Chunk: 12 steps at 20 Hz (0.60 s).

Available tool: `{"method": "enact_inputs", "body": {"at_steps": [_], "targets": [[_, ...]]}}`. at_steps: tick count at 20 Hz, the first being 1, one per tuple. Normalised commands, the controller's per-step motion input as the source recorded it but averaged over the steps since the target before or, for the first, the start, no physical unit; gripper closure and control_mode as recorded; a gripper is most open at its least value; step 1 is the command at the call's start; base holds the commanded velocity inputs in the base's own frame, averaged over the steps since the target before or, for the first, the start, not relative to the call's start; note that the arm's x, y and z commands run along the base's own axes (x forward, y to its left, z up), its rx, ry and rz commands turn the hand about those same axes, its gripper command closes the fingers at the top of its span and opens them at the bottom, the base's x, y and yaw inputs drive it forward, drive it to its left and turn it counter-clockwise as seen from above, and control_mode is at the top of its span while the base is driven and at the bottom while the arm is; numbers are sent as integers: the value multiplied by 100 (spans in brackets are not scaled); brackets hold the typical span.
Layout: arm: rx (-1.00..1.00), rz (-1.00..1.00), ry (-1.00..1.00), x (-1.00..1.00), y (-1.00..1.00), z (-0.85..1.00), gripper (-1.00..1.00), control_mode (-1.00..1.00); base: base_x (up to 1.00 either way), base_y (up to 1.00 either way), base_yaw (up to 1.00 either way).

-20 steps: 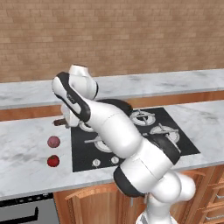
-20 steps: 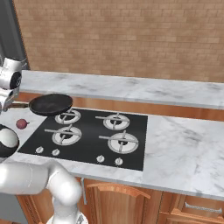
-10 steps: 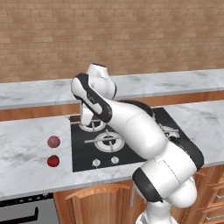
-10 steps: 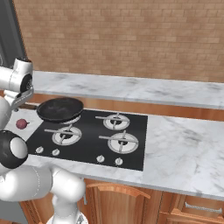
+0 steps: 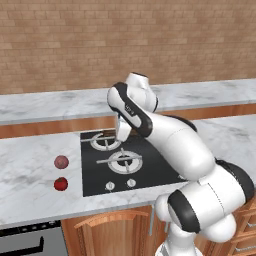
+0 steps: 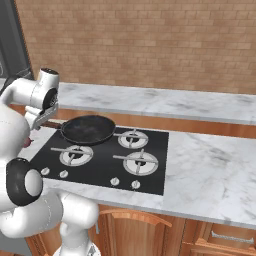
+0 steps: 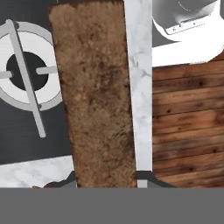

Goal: Place the pan on the front right burner on the stove. Then place the tomato and the onion in the pan and turn on the front right burner.

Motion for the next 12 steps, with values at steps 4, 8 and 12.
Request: {"method": "enact_inputs", "body": {"at_steps": [4, 8, 12], "targets": [[0, 0, 0, 7, -56, 0, 100, -100, 0, 0, 0], [0, 0, 2, 15, -53, 0, 100, -100, 0, 0, 0], [0, 0, 3, 20, -42, 0, 100, -100, 0, 0, 0]]}}
